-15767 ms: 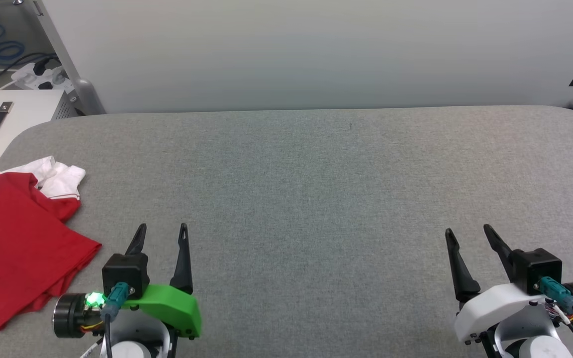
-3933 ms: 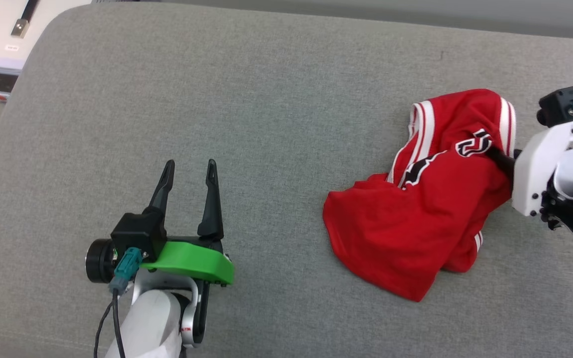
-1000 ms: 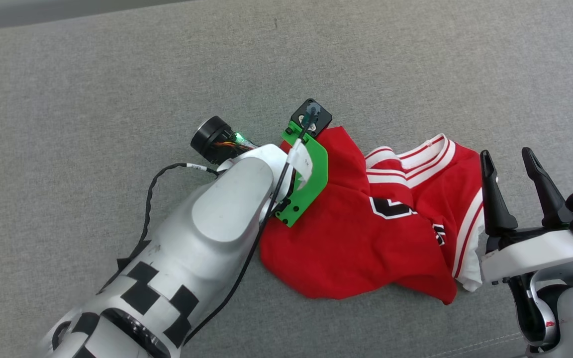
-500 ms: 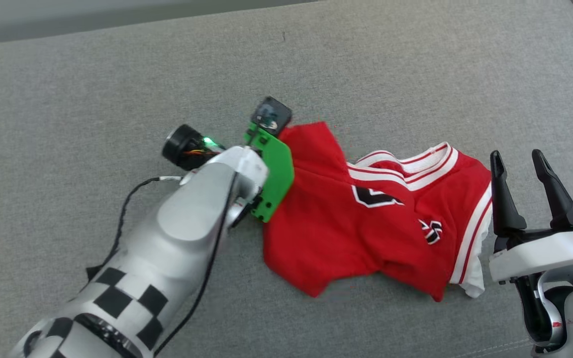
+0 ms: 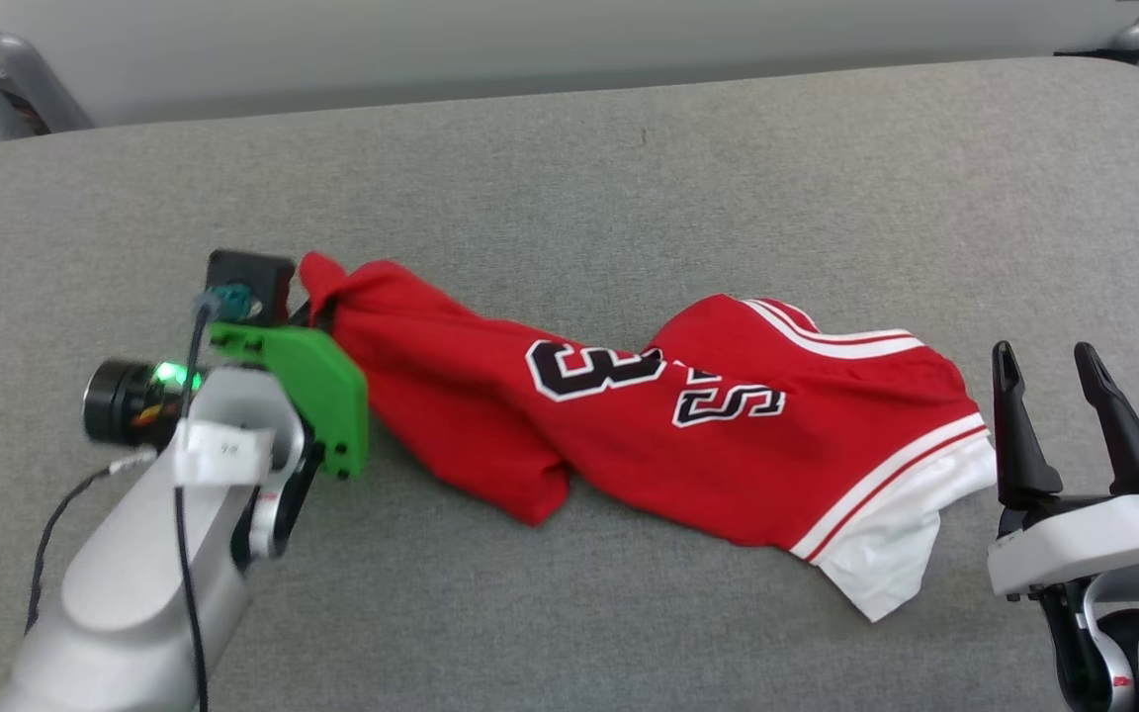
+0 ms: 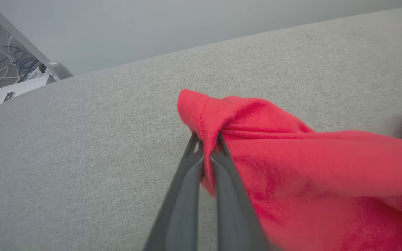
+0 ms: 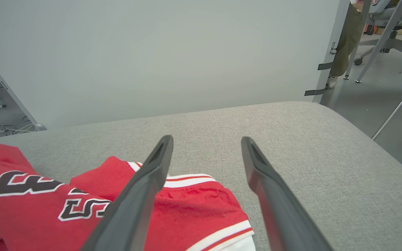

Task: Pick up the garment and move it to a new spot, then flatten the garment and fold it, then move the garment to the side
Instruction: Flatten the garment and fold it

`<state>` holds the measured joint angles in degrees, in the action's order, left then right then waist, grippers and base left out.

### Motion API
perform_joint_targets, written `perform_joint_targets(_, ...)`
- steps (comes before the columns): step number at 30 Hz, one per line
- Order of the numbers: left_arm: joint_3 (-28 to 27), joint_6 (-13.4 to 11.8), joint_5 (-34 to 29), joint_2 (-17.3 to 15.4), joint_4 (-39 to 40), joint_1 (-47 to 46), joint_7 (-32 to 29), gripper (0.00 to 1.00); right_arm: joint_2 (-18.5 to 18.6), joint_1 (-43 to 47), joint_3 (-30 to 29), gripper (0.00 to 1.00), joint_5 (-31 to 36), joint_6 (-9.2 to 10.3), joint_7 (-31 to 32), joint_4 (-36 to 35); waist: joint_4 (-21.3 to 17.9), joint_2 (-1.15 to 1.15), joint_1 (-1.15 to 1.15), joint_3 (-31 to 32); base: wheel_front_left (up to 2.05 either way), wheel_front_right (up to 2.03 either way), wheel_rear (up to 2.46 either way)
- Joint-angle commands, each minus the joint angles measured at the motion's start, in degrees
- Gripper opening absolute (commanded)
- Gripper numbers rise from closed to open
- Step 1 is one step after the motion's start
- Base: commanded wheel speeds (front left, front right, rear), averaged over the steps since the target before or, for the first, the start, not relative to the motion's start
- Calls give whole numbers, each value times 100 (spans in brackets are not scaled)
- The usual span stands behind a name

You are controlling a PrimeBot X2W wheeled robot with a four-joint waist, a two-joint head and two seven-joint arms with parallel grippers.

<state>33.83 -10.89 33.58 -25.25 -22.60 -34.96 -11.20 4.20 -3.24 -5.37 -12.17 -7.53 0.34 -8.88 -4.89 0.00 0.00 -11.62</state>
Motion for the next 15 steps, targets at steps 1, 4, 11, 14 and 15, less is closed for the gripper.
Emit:
perform_joint_targets(1,-132,-255,110,-215,420,511,-39,0,-19,86,-21,100,51,4,31,-48,202,0,0,187,0,0,0)
perform_joint_targets(4,-368,-758,320,-507,1268,1447,-138,0,-37,150,-48,100,67,4,77,-89,290,0,0,247,0,0,0)
perform_joint_targets(11,-744,-1620,959,-500,2390,3491,-76,0,-69,285,-146,100,113,4,186,-203,531,0,0,363,0,0,0)
perform_joint_targets(14,-796,-1686,1187,-352,2346,3951,8,0,-73,340,-140,100,140,4,253,-245,584,0,0,431,0,0,0)
perform_joint_targets(15,-799,-1660,1263,-283,2292,4054,44,0,-74,358,-142,100,150,4,277,-265,600,0,0,453,0,0,0)
